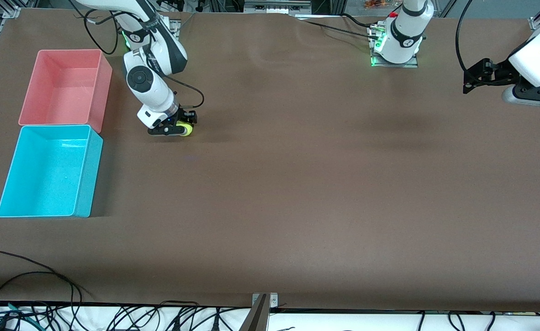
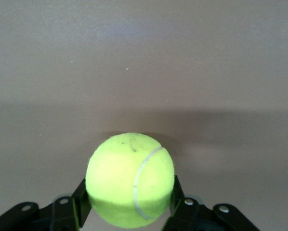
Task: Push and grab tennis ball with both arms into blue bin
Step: 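Carry the ball with the right gripper over the cyan bin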
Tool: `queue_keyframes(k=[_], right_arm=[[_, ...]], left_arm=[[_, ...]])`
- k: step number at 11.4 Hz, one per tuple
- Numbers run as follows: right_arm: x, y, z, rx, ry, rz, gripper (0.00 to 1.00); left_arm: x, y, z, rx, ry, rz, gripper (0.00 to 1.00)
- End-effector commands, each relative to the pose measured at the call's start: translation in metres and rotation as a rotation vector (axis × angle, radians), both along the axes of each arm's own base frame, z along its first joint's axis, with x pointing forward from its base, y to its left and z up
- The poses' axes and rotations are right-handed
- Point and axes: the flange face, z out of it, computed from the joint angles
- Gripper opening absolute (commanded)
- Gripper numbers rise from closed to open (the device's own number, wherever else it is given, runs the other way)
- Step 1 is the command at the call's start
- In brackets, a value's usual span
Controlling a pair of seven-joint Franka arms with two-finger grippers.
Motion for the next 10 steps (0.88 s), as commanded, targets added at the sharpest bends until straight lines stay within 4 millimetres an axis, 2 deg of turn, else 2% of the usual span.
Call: queue_keyframes(k=[1,3,4,6,8,10], right_arm=[[0.013,-0.011,0.005,0.007,-0.021,-0.029,0.08],[0.023,-0.023,0.013,-0.007,-0.015,-0.001,0.03],[0.033,-0.033,0.027,-0.018,-0.003,0.0,0.02],[0.066,-0.055,0.067,-0.042,0.069,0.026,0.01],[0.094,-0.086,0.108,-0.047,0.102,0.02,0.01],[0.118,-0.132,0.139,-0.038,0.085,-0.006,0.01]], left_arm=[[-0.003,0.0,0.003,-0.027,-0.012,-0.002,1.0],[-0.003,0.0,0.003,-0.028,-0.013,-0.002,1.0],[-0.003,0.0,0.003,-0.028,-0.013,0.0,1.0],[-0.003,0.0,0.003,-0.028,-0.013,0.0,1.0],[-0.003,0.0,0.003,-0.027,-0.013,0.0,1.0],[-0.001,0.0,0.0,-0.03,-0.007,0.0,1.0]])
